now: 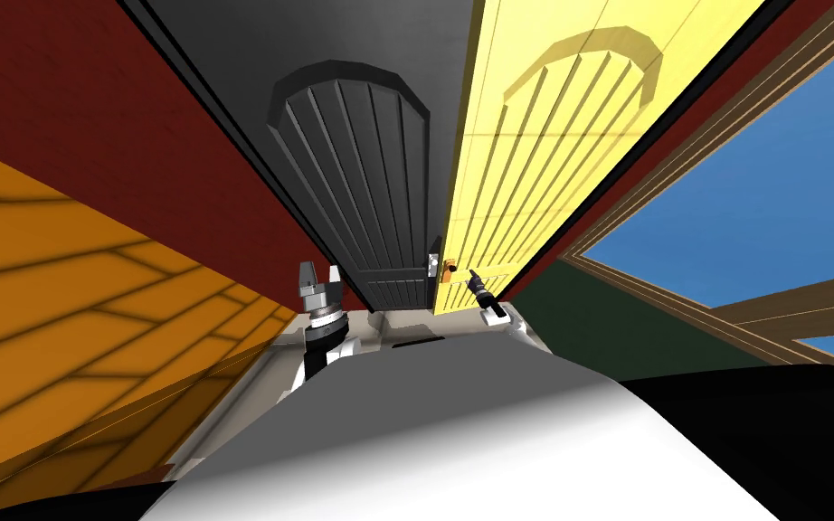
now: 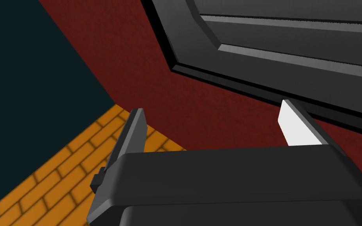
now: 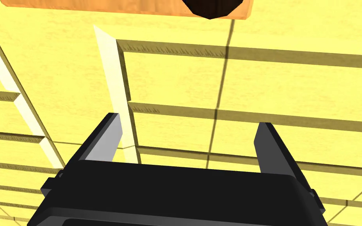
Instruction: Pull the door open
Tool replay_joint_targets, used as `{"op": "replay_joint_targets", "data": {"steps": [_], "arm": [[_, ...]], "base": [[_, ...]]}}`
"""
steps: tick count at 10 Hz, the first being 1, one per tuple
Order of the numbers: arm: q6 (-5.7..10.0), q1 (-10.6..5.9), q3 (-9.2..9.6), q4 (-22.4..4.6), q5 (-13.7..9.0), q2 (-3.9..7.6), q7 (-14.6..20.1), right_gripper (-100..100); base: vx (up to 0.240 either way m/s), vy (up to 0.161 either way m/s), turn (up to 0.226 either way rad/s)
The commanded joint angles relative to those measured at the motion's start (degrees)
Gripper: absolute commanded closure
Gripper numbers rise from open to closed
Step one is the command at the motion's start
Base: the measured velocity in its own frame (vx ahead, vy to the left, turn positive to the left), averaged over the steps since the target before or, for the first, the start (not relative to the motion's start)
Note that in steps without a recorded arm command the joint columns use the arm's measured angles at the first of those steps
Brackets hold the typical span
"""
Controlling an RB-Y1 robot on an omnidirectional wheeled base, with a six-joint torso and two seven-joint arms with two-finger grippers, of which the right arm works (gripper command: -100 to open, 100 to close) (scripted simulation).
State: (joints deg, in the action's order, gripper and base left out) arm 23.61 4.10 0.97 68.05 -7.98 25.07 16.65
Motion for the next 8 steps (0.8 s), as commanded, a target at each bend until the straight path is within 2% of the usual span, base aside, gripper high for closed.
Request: {"op": "replay_joint_targets", "data": {"steps": [1, 3, 4, 5, 8], "arm": [[0.11, -0.91, 0.18, -0.20, 0.14, -0.65, -0.30, -100], [0.26, -2.05, 0.87, 0.18, 0.34, -1.38, -0.41, -100], [0.31, -1.85, 0.66, -0.24, 0.30, -1.23, -0.44, -100], [0.31, -1.85, 0.66, -0.24, 0.30, -1.23, -0.44, 100], [0.31, -1.85, 0.66, -0.24, 0.30, -1.23, -0.44, 100]], "base": [[0.225, 0.052, 0.119], [0.213, 0.087, 0.141], [0.081, 0.057, 0.020], [-0.004, -0.008, -0.021], [-0.027, -0.014, 0.013]]}}
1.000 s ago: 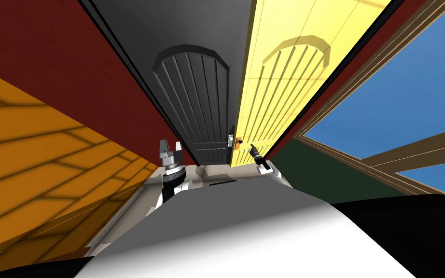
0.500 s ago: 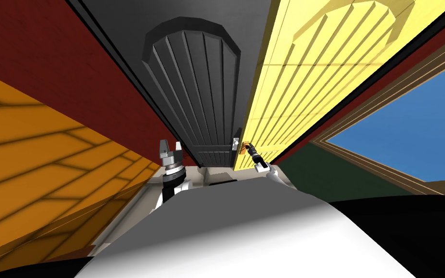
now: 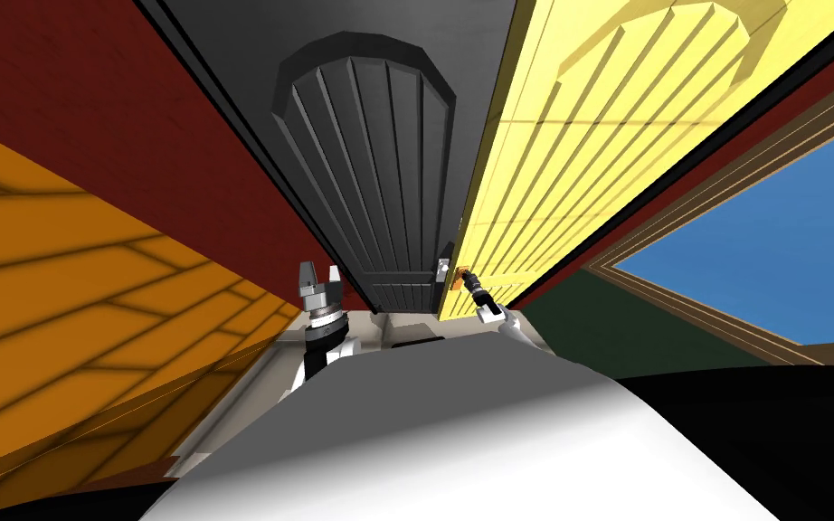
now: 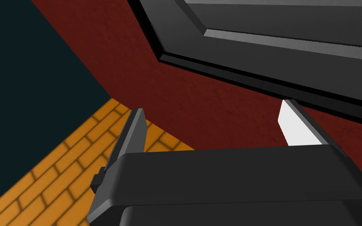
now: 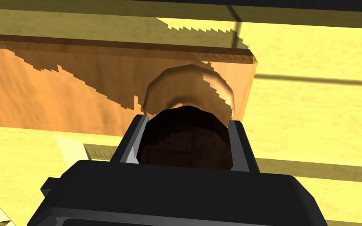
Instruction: Pull the door open
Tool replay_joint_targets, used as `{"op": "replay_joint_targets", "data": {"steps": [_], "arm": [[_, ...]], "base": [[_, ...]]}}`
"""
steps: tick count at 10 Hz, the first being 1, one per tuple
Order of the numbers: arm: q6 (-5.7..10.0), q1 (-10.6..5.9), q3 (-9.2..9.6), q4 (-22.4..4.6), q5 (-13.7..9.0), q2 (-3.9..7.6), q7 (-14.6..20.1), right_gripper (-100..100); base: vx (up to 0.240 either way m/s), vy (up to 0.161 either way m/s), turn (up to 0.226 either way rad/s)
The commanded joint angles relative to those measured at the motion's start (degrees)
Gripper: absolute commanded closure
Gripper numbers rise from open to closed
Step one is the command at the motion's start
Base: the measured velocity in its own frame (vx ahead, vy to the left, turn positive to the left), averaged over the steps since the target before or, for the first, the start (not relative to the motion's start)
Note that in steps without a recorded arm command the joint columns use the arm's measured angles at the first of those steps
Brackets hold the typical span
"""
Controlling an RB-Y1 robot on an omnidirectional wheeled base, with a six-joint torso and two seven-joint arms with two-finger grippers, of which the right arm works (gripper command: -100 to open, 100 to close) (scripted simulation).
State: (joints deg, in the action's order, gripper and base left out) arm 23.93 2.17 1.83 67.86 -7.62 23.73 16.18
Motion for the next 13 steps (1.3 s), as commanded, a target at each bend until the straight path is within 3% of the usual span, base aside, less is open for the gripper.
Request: {"op": "replay_joint_targets", "data": {"steps": [1, 2, 7, 10, 13], "arm": [[0.00, 0.07, -0.19, -0.05, -0.06, 0.12, 0.03, 100], [0.00, 0.07, -0.19, -0.05, -0.06, 0.12, 0.03, 100], [0.83, 2.73, 0.84, 0.69, -0.20, 2.55, 1.60, 100], [2.38, 4.30, 3.77, 3.09, -0.07, 4.86, 3.88, 100], [3.64, 5.13, 6.38, 5.19, 0.10, 6.41, 5.64, 100]], "base": [[-0.008, -0.001, -0.006], [0.000, 0.000, 0.000], [-0.171, -0.064, 0.012], [-0.226, -0.111, 0.141], [-0.138, -0.109, 0.148]]}}
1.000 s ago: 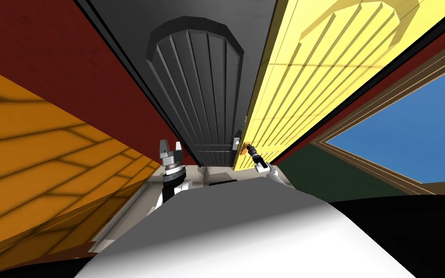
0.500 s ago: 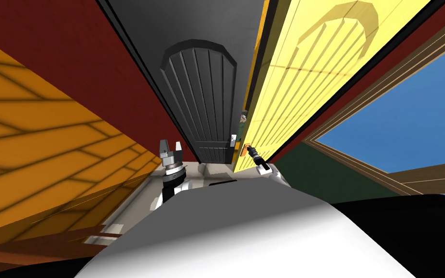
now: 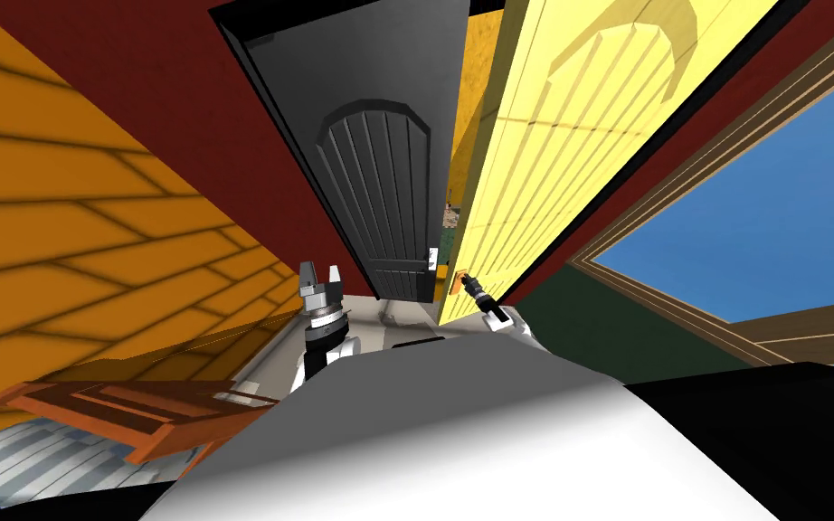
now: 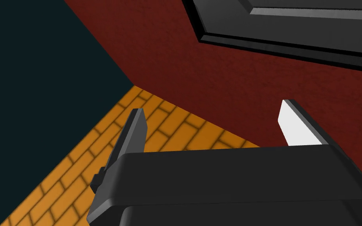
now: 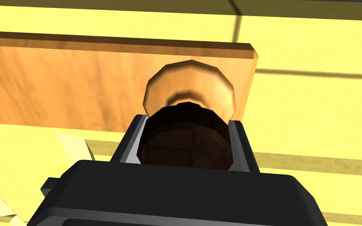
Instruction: Pull the door open
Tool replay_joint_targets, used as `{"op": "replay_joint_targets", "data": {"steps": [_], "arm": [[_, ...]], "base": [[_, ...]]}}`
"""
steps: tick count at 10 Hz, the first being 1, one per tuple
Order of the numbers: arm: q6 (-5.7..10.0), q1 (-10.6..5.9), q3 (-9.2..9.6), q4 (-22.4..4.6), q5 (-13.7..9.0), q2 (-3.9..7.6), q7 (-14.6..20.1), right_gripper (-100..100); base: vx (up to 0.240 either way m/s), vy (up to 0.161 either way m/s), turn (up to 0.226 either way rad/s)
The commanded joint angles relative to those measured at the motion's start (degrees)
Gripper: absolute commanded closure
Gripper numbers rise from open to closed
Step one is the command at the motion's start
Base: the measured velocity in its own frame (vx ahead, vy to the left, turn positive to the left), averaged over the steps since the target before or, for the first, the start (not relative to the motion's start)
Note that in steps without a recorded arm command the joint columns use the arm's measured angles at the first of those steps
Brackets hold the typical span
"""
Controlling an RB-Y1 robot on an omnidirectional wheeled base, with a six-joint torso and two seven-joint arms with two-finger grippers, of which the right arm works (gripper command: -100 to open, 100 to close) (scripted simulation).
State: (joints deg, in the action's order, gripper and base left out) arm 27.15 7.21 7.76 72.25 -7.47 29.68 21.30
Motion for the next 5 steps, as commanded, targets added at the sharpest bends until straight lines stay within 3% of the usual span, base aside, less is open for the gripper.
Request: {"op": "replay_joint_targets", "data": {"steps": [1, 2, 5], "arm": [[0.00, 0.00, 0.00, 0.00, 0.00, 0.00, 0.00, 100], [1.63, 1.04, 0.96, 0.52, -0.04, 1.43, 1.03, 100], [4.53, 2.85, 2.35, 1.21, -0.21, 4.13, 2.87, 100]], "base": [[-0.039, -0.046, 0.034], [-0.151, -0.094, 0.168], [-0.203, -0.114, 0.165]]}}
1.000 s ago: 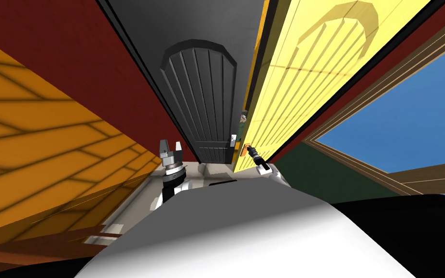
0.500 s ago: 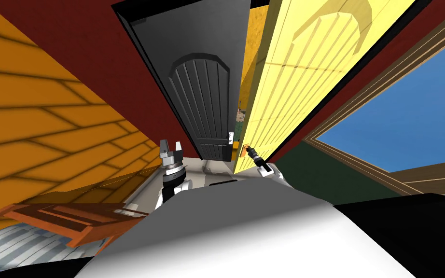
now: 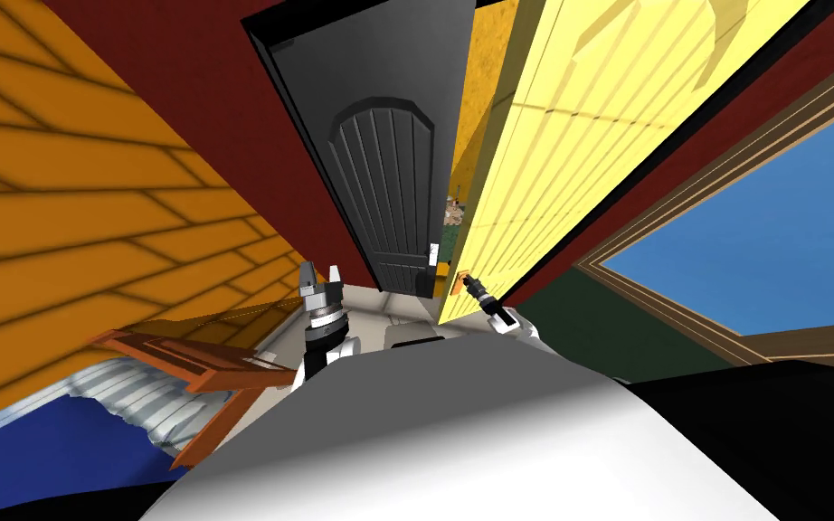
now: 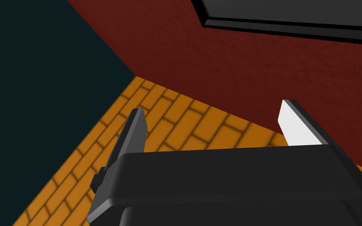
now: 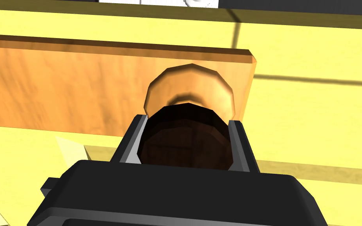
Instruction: Pull the door open
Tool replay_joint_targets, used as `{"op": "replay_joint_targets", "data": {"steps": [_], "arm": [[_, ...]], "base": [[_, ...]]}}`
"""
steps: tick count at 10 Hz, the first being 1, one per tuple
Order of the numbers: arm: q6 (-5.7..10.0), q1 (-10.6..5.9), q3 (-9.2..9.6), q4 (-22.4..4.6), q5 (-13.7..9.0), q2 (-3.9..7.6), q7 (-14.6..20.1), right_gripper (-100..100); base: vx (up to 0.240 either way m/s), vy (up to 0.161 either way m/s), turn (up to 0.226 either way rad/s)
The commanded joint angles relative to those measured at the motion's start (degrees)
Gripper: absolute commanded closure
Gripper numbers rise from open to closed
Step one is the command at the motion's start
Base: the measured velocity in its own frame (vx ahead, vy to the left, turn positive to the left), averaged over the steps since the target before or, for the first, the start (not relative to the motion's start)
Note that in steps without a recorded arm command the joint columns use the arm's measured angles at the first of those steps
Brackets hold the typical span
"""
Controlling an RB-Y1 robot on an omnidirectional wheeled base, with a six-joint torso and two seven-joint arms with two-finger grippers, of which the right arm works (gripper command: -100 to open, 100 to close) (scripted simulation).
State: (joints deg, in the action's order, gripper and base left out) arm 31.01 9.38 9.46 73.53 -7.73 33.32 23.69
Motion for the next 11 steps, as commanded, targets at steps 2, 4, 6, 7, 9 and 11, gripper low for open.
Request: {"op": "replay_joint_targets", "data": {"steps": [2, 4, 6, 7, 9, 11], "arm": [[2.70, 1.95, 1.62, 0.42, -0.08, 2.38, 1.76, 100], [4.38, 3.00, 2.42, 0.82, -0.18, 3.94, 2.82, 100], [4.29, 3.30, 2.41, 0.91, -0.20, 4.31, 2.85, 100], [5.65, 3.77, 2.96, 0.53, -0.13, 5.17, 3.52, 100], [7.15, 4.08, 3.47, 0.16, -0.10, 6.11, 4.22, 100], [8.89, 4.44, 4.06, -0.27, -0.05, 7.20, 5.03, 100]], "base": [[-0.227, -0.117, 0.142], [-0.207, -0.118, 0.133], [-0.139, -0.072, 0.046], [-0.167, -0.075, 0.160], [-0.227, -0.156, 0.179], [-0.188, -0.124, 0.152]]}}
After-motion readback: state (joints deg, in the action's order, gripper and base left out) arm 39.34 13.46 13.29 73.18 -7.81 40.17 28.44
